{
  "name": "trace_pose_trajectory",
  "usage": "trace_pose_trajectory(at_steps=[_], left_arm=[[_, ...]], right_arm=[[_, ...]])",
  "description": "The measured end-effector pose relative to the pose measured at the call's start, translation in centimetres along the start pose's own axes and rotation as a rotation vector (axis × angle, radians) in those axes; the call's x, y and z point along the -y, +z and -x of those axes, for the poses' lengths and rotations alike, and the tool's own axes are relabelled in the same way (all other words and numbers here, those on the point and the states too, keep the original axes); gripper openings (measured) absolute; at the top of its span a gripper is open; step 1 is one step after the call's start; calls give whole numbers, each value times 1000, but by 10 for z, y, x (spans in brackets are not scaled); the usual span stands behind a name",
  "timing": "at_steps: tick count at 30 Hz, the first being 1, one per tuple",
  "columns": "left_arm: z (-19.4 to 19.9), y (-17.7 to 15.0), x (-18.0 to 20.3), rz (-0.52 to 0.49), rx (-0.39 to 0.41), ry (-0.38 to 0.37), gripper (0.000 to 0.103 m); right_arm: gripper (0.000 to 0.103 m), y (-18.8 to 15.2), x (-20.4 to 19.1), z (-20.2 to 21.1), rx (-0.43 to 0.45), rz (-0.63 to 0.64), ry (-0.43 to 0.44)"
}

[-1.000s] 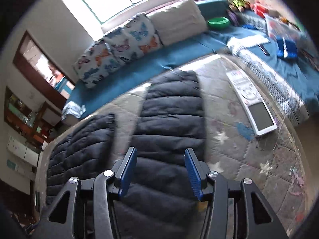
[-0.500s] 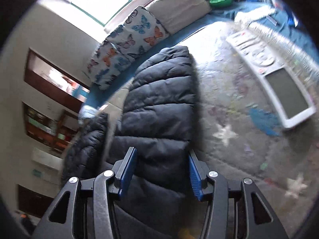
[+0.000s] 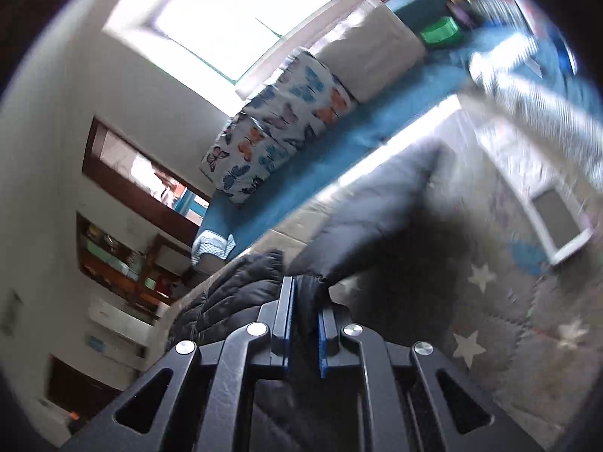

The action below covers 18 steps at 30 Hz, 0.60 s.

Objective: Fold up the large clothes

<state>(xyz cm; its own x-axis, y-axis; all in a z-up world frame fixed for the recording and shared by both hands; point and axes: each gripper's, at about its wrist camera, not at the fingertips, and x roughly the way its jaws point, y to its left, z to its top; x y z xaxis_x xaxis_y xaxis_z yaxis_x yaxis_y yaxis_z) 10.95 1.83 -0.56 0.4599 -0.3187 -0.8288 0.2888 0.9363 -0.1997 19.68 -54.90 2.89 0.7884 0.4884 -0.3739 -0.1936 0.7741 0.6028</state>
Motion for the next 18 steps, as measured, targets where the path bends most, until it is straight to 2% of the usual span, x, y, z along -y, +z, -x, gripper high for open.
trace_pose_trajectory(at_steps=[4, 8, 10, 12, 15, 18], left_arm=[[22, -7, 0, -14, 51, -1, 70], [46, -19, -1, -45, 112, 4, 79], [58, -27, -4, -59, 146, 3, 79], [68, -36, -11, -54, 172, -6, 79], [80, -48, -25, -34, 196, -28, 79], [90, -61, -37, -26, 220, -42, 79]], right_arm=[[12, -7, -70, 41, 68, 149, -17], [12, -35, -144, 70, 134, 286, 19], [12, -67, -192, 78, 146, 413, 21], [12, -99, -223, 79, 139, 530, -2], [12, -164, -276, 56, 64, 711, -26], [12, -218, -300, 26, -23, 821, -48]])
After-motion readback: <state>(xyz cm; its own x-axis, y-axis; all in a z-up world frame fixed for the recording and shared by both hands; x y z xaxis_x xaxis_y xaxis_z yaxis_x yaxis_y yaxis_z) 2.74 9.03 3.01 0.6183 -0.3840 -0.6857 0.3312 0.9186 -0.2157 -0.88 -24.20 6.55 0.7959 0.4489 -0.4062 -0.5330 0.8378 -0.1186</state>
